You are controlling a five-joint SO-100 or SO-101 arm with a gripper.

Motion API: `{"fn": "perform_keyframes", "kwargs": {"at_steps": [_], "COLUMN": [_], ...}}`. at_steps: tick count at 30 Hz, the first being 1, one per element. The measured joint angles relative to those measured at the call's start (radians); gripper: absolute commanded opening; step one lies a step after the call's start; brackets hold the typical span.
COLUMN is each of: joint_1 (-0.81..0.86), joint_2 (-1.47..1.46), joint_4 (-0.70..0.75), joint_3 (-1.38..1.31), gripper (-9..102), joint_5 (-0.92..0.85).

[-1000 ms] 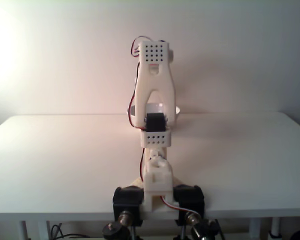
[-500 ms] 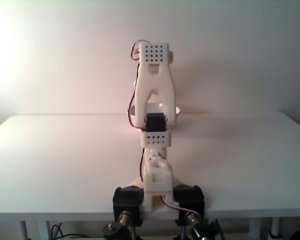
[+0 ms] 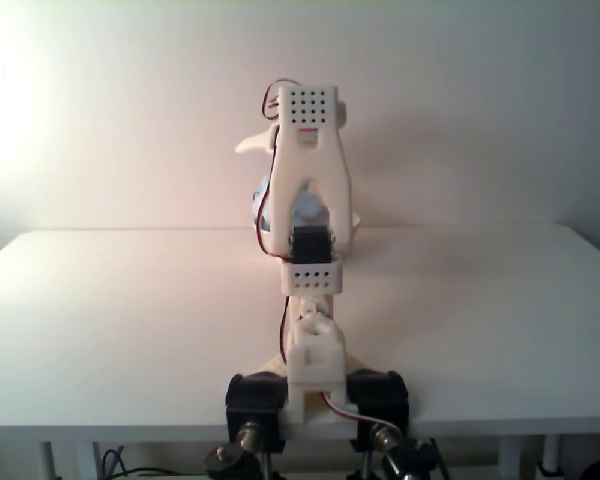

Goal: Grasp a skyblue doll and put it into the bowl.

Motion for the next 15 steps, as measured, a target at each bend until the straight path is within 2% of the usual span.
{"fn": "perform_keyframes", "kwargs": {"at_steps": [4, 15], "joint_1": [0.000, 0.008], "joint_2": [0.000, 0.000], "joint_4": [-0.002, -0.002], "joint_3": [0.000, -0.005], "gripper": [83, 82], "joint_5": [0.000, 0.000]}}
